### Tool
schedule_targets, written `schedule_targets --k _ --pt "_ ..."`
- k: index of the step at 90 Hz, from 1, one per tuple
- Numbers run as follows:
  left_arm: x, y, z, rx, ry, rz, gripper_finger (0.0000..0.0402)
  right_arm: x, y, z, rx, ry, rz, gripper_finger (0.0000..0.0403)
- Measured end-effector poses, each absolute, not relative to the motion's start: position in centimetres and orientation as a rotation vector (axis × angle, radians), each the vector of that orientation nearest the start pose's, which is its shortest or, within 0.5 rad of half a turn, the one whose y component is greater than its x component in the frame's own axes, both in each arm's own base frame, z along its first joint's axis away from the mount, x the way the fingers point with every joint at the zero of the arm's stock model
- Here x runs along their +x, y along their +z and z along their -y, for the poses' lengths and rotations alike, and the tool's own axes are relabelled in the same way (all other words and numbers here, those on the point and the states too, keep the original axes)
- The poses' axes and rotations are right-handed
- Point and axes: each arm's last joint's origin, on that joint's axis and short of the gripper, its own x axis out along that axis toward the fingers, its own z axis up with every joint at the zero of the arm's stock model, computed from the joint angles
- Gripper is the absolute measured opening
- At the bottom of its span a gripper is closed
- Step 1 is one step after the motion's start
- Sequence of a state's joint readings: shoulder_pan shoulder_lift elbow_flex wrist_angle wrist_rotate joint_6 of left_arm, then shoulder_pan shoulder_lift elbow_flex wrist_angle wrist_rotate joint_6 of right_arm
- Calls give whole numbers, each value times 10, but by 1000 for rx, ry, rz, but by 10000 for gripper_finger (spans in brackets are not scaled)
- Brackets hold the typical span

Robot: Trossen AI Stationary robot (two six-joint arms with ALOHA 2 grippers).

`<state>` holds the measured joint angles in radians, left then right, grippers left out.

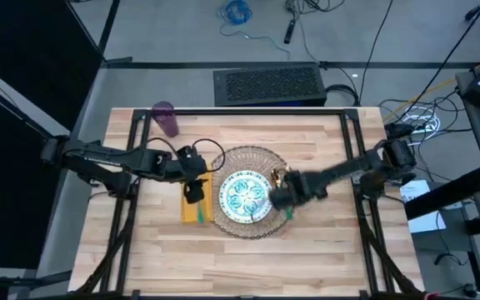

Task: Set table place
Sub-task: Put the gold table knife on the tablemat to the right of the green spoon, then put the purple cup to the top right of the tablemat

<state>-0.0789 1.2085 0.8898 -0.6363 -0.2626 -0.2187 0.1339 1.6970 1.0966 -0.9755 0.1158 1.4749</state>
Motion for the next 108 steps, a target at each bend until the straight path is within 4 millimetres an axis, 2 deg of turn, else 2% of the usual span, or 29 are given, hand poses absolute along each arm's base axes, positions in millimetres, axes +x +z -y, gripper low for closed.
schedule_targets --k 12,25,38,58,70,108 --pt "232 252 19 -8 228 -925 166 293 180 -12 981 -1076 -1196 0" --pt "231 252 26 8 201 -928 166 293 180 -3 1001 -1094 -1194 0" --pt "231 252 28 23 194 -929 166 294 178 -8 1024 -1077 -1225 0" --pt "230 252 29 39 206 -930 166 298 158 -27 1028 -1088 -1314 0" --pt "230 252 29 55 202 -932 166 301 151 -31 1025 -1106 -1302 2" --pt "229 251 29 59 205 -950 166 305 150 -26 1036 -1106 -1256 109"
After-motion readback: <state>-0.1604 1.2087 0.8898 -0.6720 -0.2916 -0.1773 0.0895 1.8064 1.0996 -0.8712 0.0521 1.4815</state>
